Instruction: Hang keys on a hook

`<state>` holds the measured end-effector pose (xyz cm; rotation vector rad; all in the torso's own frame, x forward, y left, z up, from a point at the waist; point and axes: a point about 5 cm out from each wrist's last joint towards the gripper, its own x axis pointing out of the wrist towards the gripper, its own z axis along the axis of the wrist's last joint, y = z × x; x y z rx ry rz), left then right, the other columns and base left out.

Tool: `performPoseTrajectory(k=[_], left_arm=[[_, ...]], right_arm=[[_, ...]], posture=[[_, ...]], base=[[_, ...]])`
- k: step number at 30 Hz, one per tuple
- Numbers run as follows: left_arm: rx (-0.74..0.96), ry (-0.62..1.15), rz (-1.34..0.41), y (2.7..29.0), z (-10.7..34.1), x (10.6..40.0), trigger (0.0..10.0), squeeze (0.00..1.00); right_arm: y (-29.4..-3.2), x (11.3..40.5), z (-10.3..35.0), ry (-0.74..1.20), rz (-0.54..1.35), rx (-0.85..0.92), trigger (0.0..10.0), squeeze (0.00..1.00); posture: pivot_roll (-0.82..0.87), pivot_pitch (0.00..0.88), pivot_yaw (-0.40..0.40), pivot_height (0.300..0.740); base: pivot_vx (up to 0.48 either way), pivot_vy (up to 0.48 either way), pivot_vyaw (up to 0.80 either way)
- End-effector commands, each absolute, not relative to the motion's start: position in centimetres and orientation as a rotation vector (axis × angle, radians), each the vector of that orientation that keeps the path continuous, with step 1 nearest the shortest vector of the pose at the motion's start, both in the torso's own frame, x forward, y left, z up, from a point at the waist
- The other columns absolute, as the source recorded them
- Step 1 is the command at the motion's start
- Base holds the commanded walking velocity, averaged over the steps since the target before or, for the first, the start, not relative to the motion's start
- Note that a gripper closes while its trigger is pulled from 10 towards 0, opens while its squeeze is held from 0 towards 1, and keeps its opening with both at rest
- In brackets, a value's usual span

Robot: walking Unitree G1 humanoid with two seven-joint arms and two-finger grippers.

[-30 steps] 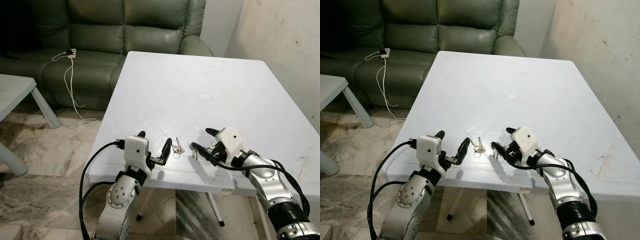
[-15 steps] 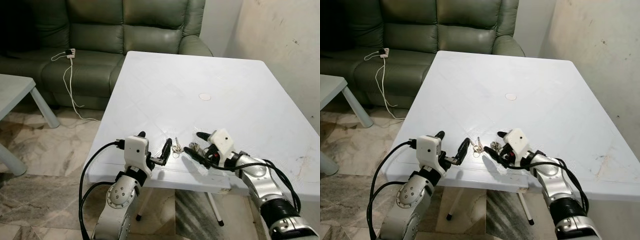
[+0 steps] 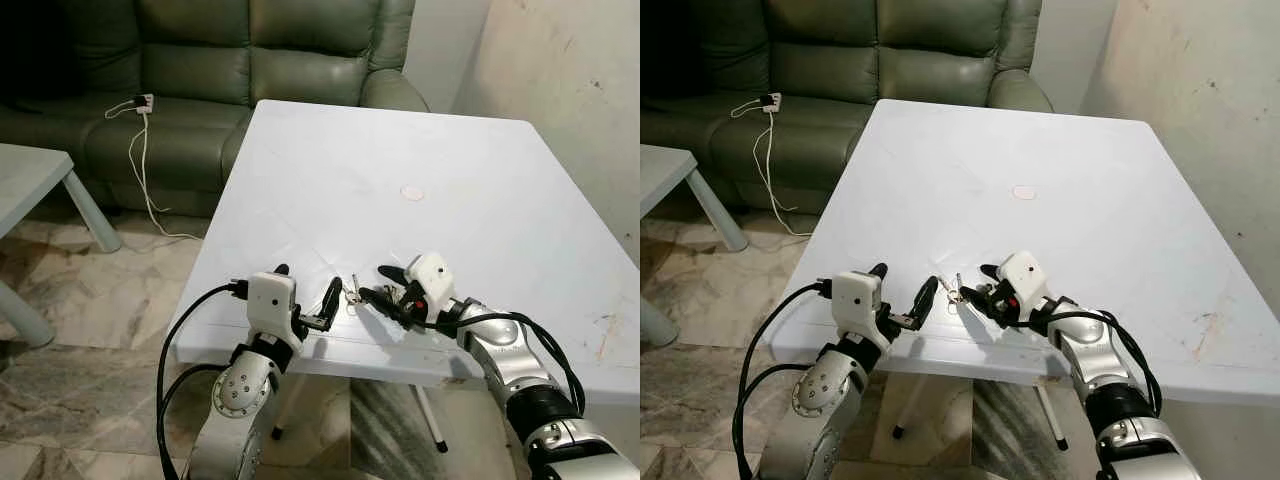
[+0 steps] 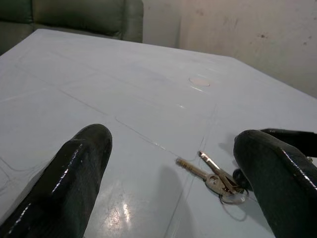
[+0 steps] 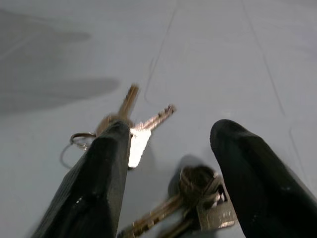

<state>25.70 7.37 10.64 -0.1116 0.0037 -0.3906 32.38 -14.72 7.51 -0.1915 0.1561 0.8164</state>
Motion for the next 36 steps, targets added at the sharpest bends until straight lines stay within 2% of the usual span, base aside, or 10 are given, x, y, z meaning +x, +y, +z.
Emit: performPoseTrajectory(k=[1,8,13,15,16,17,26,27,28,36], left_arm=[[-0.149,-0.013,-0.397,6.5,11.3,25.5,10.0,0.00],[-0.150,-0.012,-0.393,6.5,11.3,25.4,10.0,0.00],[-0.152,-0.011,-0.391,6.5,11.3,25.4,10.0,0.00],[-0.152,-0.011,-0.391,6.5,11.3,25.4,10.0,0.00],[-0.152,-0.011,-0.391,6.5,11.3,25.4,10.0,0.00],[-0.152,-0.011,-0.391,6.5,11.3,25.4,10.0,0.00],[-0.152,-0.011,-0.394,6.3,11.3,25.3,10.0,0.00],[-0.151,-0.011,-0.394,6.3,11.3,25.3,10.0,0.00],[-0.152,-0.011,-0.393,6.3,11.3,25.3,10.0,0.00],[-0.152,-0.010,-0.393,6.3,11.2,25.3,10.0,0.00]], right_arm=[[-15.2,32.8,7.7,0.175,0.801,-0.219,10.0,0.00],[-15.5,32.9,7.4,0.200,0.779,-0.214,10.0,0.00],[-15.8,33.1,7.3,0.209,0.754,-0.203,8.5,0.00],[-16.0,33.0,7.2,0.214,0.749,-0.201,4.5,0.00],[-16.1,33.0,7.2,0.218,0.746,-0.199,4.5,0.00],[-16.3,33.1,7.2,0.220,0.738,-0.187,0.0,0.00],[-17.0,32.8,6.9,0.233,0.731,-0.196,0.0,0.00],[-17.1,32.7,6.8,0.238,0.735,-0.200,4.1,0.00],[-17.1,32.6,6.7,0.243,0.747,-0.186,10.0,0.00],[-17.4,32.2,7.0,0.196,0.810,-0.116,10.0,0.00]], posture=[[0.06,0.062,-0.109,0.740],[0.06,0.063,-0.112,0.740],[0.06,0.063,-0.112,0.740],[0.06,0.058,-0.112,0.740],[0.06,0.058,-0.112,0.740],[0.07,0.056,-0.111,0.740],[0.07,0.047,-0.108,0.740],[0.07,0.046,-0.108,0.740],[0.07,0.046,-0.108,0.740],[0.07,0.038,-0.104,0.740]], base=[[0.000,0.000,0.00],[0.000,0.000,0.00],[0.000,0.000,0.00],[0.000,0.000,0.00],[0.000,0.000,0.00],[0.000,0.000,0.00],[0.000,0.000,0.00],[0.000,0.000,0.00],[0.000,0.000,0.00],[0.000,0.000,0.00]])
